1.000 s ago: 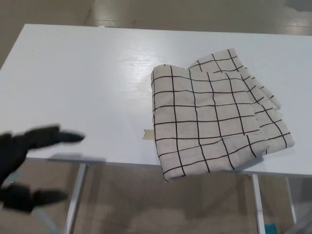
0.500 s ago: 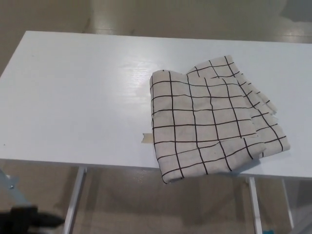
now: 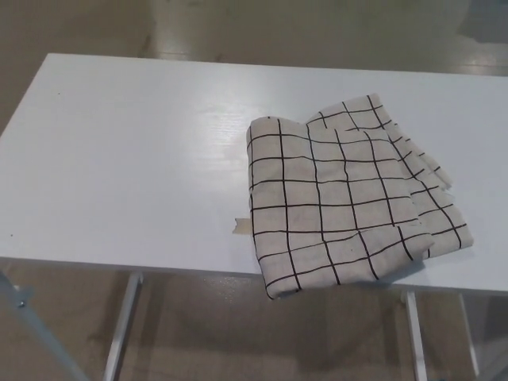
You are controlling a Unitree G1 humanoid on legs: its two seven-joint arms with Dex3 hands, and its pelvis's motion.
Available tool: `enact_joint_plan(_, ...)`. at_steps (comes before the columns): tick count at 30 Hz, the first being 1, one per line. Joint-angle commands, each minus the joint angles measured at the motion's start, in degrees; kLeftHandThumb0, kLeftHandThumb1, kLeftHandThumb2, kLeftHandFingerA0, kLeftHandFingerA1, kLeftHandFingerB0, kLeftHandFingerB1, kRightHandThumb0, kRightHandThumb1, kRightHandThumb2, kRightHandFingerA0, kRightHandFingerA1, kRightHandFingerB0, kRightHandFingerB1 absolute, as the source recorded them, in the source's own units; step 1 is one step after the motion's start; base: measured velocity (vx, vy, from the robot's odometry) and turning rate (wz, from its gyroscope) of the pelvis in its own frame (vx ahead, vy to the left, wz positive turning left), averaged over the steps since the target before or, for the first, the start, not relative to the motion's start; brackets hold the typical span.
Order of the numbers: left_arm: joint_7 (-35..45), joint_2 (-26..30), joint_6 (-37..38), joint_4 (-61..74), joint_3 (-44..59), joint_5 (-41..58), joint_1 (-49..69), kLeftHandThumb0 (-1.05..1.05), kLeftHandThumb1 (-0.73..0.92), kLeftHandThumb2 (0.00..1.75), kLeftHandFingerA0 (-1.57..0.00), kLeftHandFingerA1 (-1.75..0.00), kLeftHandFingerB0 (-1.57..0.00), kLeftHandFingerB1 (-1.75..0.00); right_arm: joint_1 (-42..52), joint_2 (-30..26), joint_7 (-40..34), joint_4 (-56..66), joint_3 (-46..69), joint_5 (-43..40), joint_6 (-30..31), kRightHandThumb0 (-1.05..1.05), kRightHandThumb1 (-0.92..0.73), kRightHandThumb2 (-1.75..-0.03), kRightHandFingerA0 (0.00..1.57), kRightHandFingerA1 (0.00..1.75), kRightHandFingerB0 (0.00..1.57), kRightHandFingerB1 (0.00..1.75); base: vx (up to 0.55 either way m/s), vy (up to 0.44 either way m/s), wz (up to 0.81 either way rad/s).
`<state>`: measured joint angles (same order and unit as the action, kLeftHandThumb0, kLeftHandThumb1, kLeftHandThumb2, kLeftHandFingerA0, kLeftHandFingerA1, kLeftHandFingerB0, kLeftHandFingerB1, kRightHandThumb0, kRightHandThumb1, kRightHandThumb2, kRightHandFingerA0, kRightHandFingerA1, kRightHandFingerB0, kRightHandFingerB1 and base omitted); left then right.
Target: Use the left hand to fold a white towel with checkered patterns in half.
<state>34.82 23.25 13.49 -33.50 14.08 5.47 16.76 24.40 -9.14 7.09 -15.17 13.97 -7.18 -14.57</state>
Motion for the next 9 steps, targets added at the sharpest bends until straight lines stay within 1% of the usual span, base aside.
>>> enact_joint_plan(1,-12.34,-4.53,3.3,-15.13,0.58,-1.82,-6.32,-0.56,0.34,0.67,-0.49,-0.46,-0.42,-0.42,-1.35,1.45,0.55,-4.46,-2.54,1.5,-0.29,-0.35,-0.57,-0.57,0.65,0.57,0.69,0.53,0.0,0.0,0.0)
enact_joint_plan(3,-12.43,-4.25,4.52,-16.55,0.52,-1.94,-6.75,-0.56,0.34,0.67,-0.49,-0.46,-0.42,-0.42,-1.53,1.49,0.41,-5.79,-2.98,2.02,-1.88,-0.37,-0.57,-0.58,0.65,0.58,0.68,0.53,0.0,0.0,0.0)
enact_joint_plan(9,-12.48,-3.6,7.07,-20.85,0.3,-1.89,-8.07,-0.56,0.34,0.67,-0.5,-0.46,-0.42,-0.42,-2.53,1.64,0.12,-9.64,-3.22,1.87,-3.57,-0.34,-0.57,-0.57,0.66,0.59,0.71,0.54,0.0,0.0,0.0)
